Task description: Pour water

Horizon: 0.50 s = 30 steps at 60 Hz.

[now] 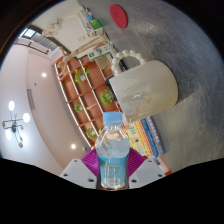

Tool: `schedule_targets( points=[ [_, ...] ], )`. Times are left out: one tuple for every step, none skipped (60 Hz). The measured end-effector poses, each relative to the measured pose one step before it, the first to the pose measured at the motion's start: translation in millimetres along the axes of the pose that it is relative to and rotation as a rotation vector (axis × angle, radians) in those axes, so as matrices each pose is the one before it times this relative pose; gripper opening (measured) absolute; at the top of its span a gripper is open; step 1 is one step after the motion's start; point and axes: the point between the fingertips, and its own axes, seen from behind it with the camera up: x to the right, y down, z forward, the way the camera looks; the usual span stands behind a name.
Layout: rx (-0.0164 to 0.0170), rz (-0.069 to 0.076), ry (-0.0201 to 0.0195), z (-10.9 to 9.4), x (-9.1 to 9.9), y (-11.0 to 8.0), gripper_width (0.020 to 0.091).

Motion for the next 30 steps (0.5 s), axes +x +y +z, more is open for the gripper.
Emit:
schedule_targets(
  points=[
    [-0.00017,-0.0028,0.00194,0.15,0.62,0.1,0.0315],
    [-0.00154,-0.0034,0.00296,-0.11,0.56,0.37,0.0315],
    [-0.00184,-0.0048,0.00294,-0.31,0.52,0.43,0.0315],
    [-0.00082,-0.0074,0.00393,-0.35,0.64,0.3,0.0314],
    [-0.00101,-0.0112,0.00593,-0.42,0.69,0.45,0.0314],
    [-0.00276,-0.016,0.00908,-0.36,1.18,0.87,0.0316],
    [-0.00364,-0.0212,0.00833,-0.53,0.9,1.27,0.0316],
    [-0.00554,-0.0267,0.01014,-0.6,0.25,1.55,0.0316],
    [-0.00561,-0.0326,0.00887,-0.51,-0.18,1.37,0.0315],
    [-0.0054,-0.0376,0.01382,-0.79,-1.66,1.32,0.0316],
    [-0.0049,-0.0449,0.00994,-0.53,-0.76,1.28,0.0317],
    [-0.00442,-0.0493,0.01067,-0.59,-1.62,0.38,0.0316],
    [-0.0056,-0.0538,0.011,-0.7,-1.79,0.46,0.0316],
    [-0.00622,-0.0559,0.00965,-0.72,-2.49,0.38,0.0317],
    [-0.00512,-0.058,0.00812,-0.71,-3.42,-0.57,0.0323],
    [-0.00405,-0.0604,0.00327,-0.53,-4.63,-1.13,0.0332],
    [0.00109,-0.0569,-0.00034,-0.83,-2.36,-1.44,0.0333],
    [-0.00443,-0.062,0.01413,-1.25,-3.75,-3.24,0.0335],
    [-0.00001,-0.0688,0.00668,-0.84,-3.36,-3.43,0.0336],
    [-0.00028,-0.0705,0.00642,-1.31,-3.31,-3.92,0.0335],
    [0.00081,-0.0697,0.00692,-1.51,-2.92,-4.02,0.0335],
    [0.00158,-0.0665,0.00657,-1.83,-2.47,-4.58,0.0335],
    [0.00282,-0.0637,0.00643,-1.17,-2.1,-4.75,0.0335],
    [0.01066,-0.0659,0.00108,0.12,0.86,-4.9,0.0334],
    [0.00451,-0.0523,0.01081,-2.49,-3.03,-6.76,0.0335],
    [0.0108,-0.0602,0.00957,-0.98,-0.38,-6.61,0.0334],
    [0.00995,-0.0578,0.01105,-0.46,0.72,-6.75,0.0334],
    [0.0067,-0.0567,0.01119,-0.11,1.32,-6.12,0.0334],
    [0.00526,-0.0569,0.01047,-0.89,1.44,-5.91,0.0334],
    [0.00531,-0.0559,0.00956,-0.67,1.59,-5.62,0.0334]
  ],
)
